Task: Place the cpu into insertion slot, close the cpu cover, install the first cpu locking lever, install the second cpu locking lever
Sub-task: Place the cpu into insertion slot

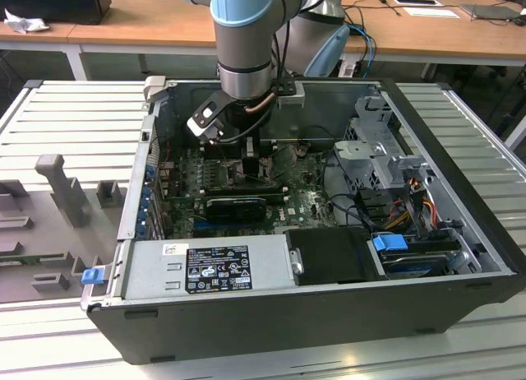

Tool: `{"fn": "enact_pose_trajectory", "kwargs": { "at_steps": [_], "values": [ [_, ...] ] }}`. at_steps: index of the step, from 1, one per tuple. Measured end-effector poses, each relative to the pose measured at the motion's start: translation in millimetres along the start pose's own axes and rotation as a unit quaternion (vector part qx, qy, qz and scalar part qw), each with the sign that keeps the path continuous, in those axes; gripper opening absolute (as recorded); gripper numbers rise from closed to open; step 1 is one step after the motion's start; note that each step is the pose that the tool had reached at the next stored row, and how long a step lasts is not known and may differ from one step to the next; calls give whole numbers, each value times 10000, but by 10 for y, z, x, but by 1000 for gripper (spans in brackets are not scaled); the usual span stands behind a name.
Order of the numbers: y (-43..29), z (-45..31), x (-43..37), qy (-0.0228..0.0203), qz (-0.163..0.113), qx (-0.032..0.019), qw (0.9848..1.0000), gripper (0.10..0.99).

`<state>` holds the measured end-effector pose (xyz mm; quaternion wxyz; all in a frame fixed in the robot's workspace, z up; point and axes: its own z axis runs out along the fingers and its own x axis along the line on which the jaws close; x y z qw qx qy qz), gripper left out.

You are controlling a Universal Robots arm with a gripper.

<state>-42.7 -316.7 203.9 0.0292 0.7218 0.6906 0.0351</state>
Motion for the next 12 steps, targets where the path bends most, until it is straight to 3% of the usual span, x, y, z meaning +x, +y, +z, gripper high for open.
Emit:
{"fn": "enact_pose_trajectory", "kwargs": {
  "at_steps": [6, 12],
  "values": [
    [-19, 3, -1, 50, -542, 5, 9985, 525],
    [-24, 18, -7, 53, -538, 6, 9985, 525]
  ]
}}
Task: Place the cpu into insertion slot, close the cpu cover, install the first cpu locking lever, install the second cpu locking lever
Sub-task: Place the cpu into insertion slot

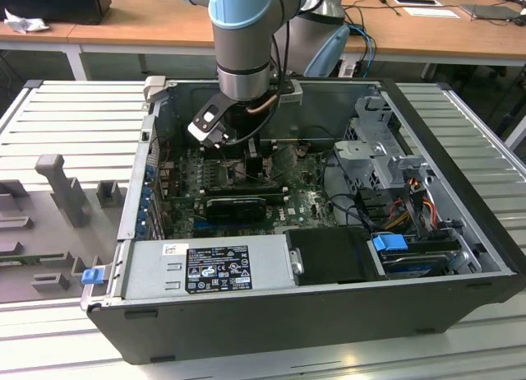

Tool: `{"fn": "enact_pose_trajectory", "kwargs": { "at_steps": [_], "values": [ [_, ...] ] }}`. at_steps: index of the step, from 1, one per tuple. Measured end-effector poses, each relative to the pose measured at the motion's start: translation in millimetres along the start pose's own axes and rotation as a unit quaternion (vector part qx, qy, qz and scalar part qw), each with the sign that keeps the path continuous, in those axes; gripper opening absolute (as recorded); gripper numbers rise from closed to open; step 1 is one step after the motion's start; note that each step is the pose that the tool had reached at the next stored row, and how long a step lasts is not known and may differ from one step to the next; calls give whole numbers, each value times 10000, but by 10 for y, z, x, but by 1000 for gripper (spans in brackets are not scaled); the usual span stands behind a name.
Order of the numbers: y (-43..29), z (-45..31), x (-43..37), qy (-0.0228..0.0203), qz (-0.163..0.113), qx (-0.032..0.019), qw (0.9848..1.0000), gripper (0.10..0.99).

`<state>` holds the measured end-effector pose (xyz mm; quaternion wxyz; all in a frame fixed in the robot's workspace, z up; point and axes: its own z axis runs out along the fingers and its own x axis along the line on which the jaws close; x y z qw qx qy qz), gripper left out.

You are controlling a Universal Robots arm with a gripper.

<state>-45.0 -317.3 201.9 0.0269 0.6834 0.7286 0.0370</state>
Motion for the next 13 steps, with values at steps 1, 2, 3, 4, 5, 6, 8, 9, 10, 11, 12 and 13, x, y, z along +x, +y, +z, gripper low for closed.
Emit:
{"fn": "enact_pose_trajectory", "kwargs": {
  "at_steps": [1, 2, 3, 4, 5, 6, 8, 9, 10, 11, 12, 13],
  "values": [
    [0, 3, -2, -1, 1, 0, 10000, 525],
    [-1, 8, -3, -2, 2, 1, 10000, 525],
    [-1, 9, -4, -2, 2, 1, 10000, 525],
    [-1, 9, -4, -2, 2, 1, 10000, 525],
    [-1, 10, -4, -1, 2, 1, 10000, 525],
    [-1, 11, -3, -1, 2, 0, 10000, 525],
    [-1, 13, -4, -1, 2, 0, 10000, 525],
    [0, 17, -2, 5, 2, -3, 10000, 525],
    [-1, 17, -2, 3, 2, -2, 10000, 537],
    [-1, 15, -3, 10, 3, -1, 10000, 600],
    [-1, 15, -1, 23, 4, -2, 10000, 600],
    [-1, 16, -1, 27, 4, -3, 10000, 600]
  ]
}}
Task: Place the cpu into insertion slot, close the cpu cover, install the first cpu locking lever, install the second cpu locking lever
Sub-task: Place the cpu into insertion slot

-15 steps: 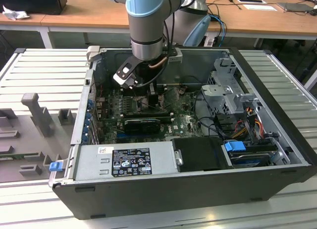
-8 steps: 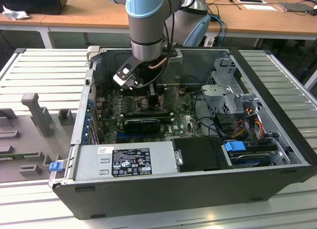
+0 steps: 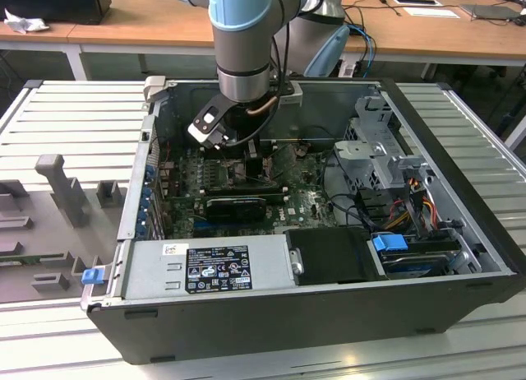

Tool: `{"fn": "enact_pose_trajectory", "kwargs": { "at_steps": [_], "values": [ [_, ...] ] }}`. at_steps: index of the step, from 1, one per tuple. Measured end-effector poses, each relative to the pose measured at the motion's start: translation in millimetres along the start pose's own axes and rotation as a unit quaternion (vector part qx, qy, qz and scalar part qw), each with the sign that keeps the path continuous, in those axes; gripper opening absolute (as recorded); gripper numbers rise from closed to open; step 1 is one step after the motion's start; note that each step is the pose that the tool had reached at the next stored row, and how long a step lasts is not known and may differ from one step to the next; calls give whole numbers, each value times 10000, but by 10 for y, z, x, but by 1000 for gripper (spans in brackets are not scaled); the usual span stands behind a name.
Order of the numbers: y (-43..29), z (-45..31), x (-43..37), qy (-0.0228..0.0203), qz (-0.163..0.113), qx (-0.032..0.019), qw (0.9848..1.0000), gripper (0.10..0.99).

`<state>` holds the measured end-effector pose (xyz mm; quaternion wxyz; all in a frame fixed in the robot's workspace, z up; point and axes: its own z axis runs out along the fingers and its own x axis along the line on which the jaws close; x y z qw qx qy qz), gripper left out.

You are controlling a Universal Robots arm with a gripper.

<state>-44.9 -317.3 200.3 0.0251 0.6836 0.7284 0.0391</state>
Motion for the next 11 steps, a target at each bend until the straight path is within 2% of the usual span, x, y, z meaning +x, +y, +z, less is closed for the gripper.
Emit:
{"fn": "enact_pose_trajectory", "kwargs": {
  "at_steps": [2, 6, 7, 8, 9, 10, 11],
  "values": [
    [0, -6, -1, -1, 0, 2, 10000, 600],
    [8, -85, 1, 0, 0, 2, 10000, 588],
    [9, -100, 1, 0, 0, 4, 10000, 522],
    [11, -109, 1, 0, 0, 5, 10000, 522],
    [12, -116, 2, 0, 0, 7, 10000, 455],
    [13, -122, 1, 0, 0, 9, 10000, 455],
    [15, -126, 1, 0, 0, 12, 10000, 396]
  ]
}}
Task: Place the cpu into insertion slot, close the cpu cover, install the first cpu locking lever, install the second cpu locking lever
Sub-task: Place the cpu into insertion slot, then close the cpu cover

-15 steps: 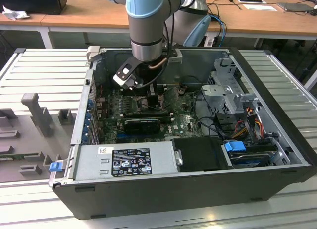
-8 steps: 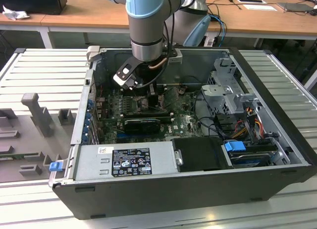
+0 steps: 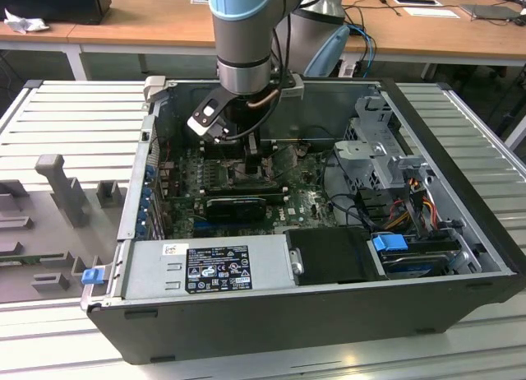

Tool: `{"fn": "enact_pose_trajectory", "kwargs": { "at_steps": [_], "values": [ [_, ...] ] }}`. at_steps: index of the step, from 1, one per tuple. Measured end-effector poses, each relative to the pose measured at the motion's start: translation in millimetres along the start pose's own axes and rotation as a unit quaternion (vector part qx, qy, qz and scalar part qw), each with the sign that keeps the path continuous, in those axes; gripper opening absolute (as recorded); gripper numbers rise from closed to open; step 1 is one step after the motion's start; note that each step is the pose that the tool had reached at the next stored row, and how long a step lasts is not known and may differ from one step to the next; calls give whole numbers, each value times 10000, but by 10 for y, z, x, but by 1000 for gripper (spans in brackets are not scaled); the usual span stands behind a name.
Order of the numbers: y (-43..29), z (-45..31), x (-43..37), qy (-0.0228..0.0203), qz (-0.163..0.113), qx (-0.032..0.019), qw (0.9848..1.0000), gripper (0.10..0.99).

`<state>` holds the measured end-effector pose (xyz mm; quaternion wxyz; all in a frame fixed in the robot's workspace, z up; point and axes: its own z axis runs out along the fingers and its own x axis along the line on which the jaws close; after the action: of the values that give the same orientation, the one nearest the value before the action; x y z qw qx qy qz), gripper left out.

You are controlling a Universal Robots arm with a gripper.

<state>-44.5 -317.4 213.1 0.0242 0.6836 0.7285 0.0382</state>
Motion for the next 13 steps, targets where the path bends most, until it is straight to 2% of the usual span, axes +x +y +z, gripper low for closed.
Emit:
{"fn": "enact_pose_trajectory", "kwargs": {
  "at_steps": [1, 2, 3, 7, 13],
  "values": [
    [1, -3, 0, 1, 1, 2, 10000, 337],
    [3, -5, 0, 1, 1, 5, 10000, 337],
    [10, -20, -1, 0, 5, 20, 10000, 106],
    [16, -81, 0, 0, 10, 21, 10000, 106],
    [25, -104, 0, 1, 9, 22, 10000, 106]
  ]
}}
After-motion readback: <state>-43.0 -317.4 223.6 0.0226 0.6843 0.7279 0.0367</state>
